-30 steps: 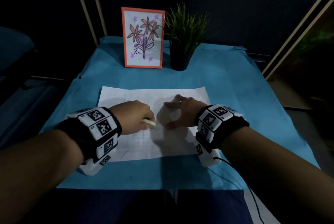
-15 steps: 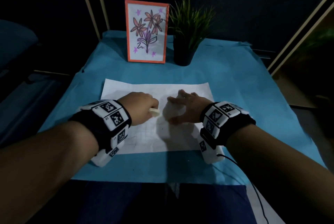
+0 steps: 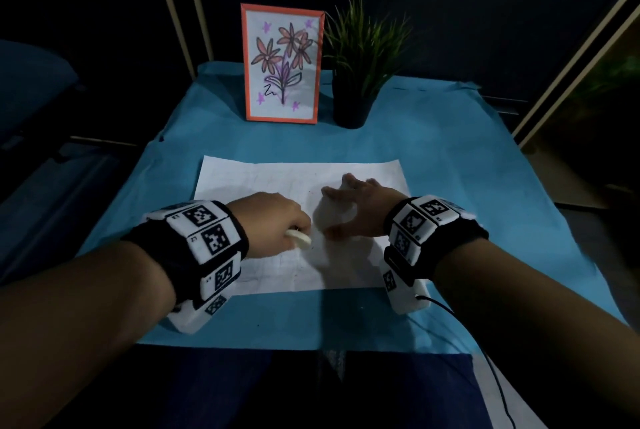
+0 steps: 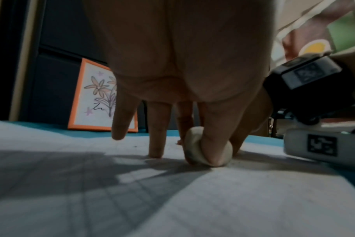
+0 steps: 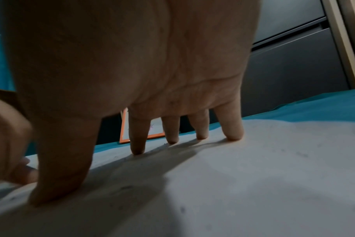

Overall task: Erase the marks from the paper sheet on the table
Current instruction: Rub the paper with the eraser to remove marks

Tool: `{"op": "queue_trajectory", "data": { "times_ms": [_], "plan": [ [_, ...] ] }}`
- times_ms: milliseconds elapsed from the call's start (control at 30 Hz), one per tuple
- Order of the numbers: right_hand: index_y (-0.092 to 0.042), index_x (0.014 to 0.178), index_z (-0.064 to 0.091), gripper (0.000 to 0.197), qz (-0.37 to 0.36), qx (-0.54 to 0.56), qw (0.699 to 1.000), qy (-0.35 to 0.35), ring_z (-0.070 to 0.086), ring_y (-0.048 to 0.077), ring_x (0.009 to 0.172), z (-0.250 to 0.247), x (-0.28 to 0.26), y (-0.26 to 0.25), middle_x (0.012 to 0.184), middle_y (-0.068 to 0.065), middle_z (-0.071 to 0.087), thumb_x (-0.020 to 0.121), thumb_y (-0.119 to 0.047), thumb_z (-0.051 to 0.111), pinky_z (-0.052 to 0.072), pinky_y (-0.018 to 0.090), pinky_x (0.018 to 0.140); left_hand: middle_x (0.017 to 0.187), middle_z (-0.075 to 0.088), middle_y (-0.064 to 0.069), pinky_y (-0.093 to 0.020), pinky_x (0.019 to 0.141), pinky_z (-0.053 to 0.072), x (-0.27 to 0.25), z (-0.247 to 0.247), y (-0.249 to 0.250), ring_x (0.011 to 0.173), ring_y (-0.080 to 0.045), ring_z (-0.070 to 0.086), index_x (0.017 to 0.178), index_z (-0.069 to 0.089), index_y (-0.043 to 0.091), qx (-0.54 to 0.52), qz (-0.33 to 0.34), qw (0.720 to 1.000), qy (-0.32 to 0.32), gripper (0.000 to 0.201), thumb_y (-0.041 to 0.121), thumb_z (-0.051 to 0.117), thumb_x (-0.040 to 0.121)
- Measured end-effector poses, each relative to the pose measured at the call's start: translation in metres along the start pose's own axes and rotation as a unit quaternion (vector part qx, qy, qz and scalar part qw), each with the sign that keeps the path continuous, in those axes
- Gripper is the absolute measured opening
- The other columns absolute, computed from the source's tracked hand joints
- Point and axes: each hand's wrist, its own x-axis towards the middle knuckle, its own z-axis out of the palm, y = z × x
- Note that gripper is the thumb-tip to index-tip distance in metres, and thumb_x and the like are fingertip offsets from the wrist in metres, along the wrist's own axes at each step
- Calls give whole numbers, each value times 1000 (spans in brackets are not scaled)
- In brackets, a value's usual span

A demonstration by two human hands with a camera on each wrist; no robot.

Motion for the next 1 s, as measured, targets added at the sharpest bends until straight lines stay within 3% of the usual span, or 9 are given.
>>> {"op": "queue_trajectory", "data": {
  "times_ms": [200, 367, 533, 700, 867, 1000],
  "plan": [
    [-49, 145, 17, 86, -3, 14, 1000, 0, 18, 26, 139, -1, -3, 1, 154, -9, 11, 73, -69, 60, 26, 49, 112, 101, 56, 8, -26, 76, 39, 3, 4, -2, 88, -13, 52, 105, 62, 24, -4, -22, 998, 57, 16, 32, 51, 97],
    [-50, 145, 15, 85, 1, 11, 1000, -5, 15, 25, 141, -1, -4, 2, 156, -11, 8, 74, -70, 59, 25, 49, 112, 97, 56, 13, -30, 81, 45, -5, 2, 0, 90, -11, 54, 108, 64, 30, 6, 14, 1000, -6, 17, 35, 52, 96],
    [-53, 143, 14, 88, 8, 13, 1000, -6, 14, 26, 142, 0, 0, 2, 158, -10, 4, 70, -74, 59, 25, 50, 112, 91, 49, 11, -27, 76, 40, 1, 5, -1, 86, -14, 51, 99, 59, 23, -3, -12, 999, 47, 12, 32, 50, 97],
    [-52, 144, 12, 89, 7, 3, 1000, -14, 12, 27, 143, 1, 0, 2, 158, -11, 1, 71, -75, 57, 24, 52, 113, 99, 54, 15, -27, 82, 43, -6, 1, -3, 90, -8, 51, 109, 63, 30, -4, 18, 1000, -21, 16, 30, 54, 95],
    [-53, 144, 13, 89, 14, 5, 1000, -16, 9, 27, 144, -3, 0, 2, 159, -10, -1, 71, -74, 58, 22, 52, 114, 106, 57, 8, -26, 79, 39, -3, 0, -3, 95, -14, 54, 109, 61, 24, 4, -7, 1000, 17, 19, 33, 50, 97],
    [-54, 143, 11, 89, 18, 4, 1000, -22, 7, 26, 145, -2, 1, 1, 159, -11, -2, 70, -75, 58, 21, 53, 114, 100, 56, 14, -28, 81, 45, -9, 0, -1, 90, -10, 54, 107, 63, 29, -6, 12, 1000, -19, 17, 32, 52, 96]
  ]
}}
